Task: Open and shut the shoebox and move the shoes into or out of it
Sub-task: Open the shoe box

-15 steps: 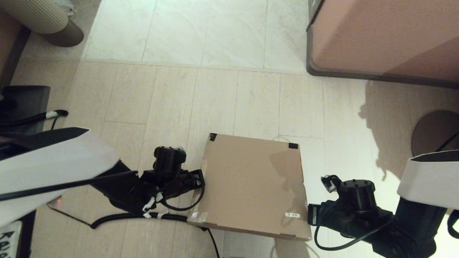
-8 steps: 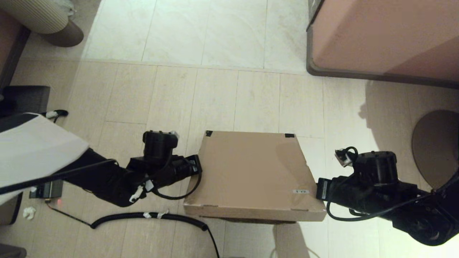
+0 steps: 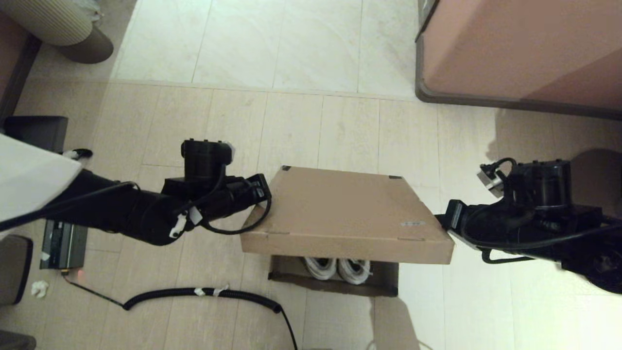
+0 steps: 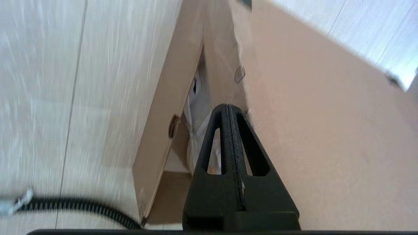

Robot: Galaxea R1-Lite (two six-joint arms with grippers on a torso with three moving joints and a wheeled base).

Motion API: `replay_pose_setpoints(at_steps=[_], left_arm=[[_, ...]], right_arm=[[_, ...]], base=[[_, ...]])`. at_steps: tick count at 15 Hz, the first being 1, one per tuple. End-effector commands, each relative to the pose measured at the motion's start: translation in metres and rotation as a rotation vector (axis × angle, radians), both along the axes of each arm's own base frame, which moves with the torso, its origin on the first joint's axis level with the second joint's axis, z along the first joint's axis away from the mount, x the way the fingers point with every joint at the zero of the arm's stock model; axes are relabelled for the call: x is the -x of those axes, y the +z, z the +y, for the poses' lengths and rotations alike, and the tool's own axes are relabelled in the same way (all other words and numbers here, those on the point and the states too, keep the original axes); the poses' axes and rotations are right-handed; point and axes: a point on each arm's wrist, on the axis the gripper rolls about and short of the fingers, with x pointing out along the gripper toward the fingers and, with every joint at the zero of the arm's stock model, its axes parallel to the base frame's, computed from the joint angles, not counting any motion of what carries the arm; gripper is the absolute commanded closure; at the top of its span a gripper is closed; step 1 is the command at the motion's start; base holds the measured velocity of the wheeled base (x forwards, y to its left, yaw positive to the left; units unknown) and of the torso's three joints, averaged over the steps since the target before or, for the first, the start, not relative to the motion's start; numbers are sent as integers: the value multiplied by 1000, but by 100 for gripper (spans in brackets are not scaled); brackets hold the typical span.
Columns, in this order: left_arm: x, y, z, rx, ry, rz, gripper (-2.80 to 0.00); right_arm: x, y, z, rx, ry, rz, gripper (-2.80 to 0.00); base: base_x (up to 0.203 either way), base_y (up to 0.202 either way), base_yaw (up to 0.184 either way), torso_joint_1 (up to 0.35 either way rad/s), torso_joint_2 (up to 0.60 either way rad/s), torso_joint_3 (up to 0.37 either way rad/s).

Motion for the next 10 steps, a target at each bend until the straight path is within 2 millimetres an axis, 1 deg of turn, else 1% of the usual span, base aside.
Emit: replay_pose_setpoints(at_steps=[1,4,7,9,10], left_arm=[[-5,12,-1,17,1,-30,0],[-15,28,-5,26,3,-48,0],[-28,38,-5,33,15,-63,0],[-41,48,-2,40,34,-83,0],[-49,49,0,39,45,-82,0]], right_arm=[[3,21,-2,-60,3,-26,0],[-2,39,-2,-116,12,9,0],[-9,42,-6,-131,-1,8,0],[-20,39,-14,-129,-33,11,0],[-25,38,-17,-130,-42,13,0]], base=[[0,0,0,0,0,0],[0,0,0,0,0,0],[0,0,0,0,0,0],[0,0,0,0,0,0],[0,0,0,0,0,0]])
